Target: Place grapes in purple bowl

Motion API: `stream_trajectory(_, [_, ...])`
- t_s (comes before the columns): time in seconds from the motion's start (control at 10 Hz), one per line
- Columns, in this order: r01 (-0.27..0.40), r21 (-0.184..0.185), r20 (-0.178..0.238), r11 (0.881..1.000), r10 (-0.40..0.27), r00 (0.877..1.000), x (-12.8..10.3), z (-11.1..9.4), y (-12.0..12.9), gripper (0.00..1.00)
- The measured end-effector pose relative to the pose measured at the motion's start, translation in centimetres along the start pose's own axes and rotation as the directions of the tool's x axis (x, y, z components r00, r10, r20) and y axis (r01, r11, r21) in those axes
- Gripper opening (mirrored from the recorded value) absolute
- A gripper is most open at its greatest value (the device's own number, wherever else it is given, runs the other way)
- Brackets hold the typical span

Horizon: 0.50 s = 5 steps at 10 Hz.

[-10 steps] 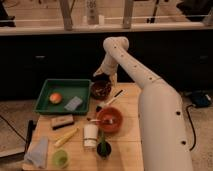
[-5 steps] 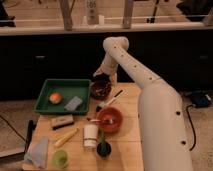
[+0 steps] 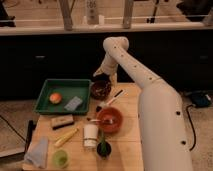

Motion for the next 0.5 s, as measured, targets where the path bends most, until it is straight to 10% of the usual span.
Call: stream_trajectory(0.5, [0.0, 0.001, -0.001, 1.0, 0.0, 1.0, 0.04, -0.12, 0.02, 0.8])
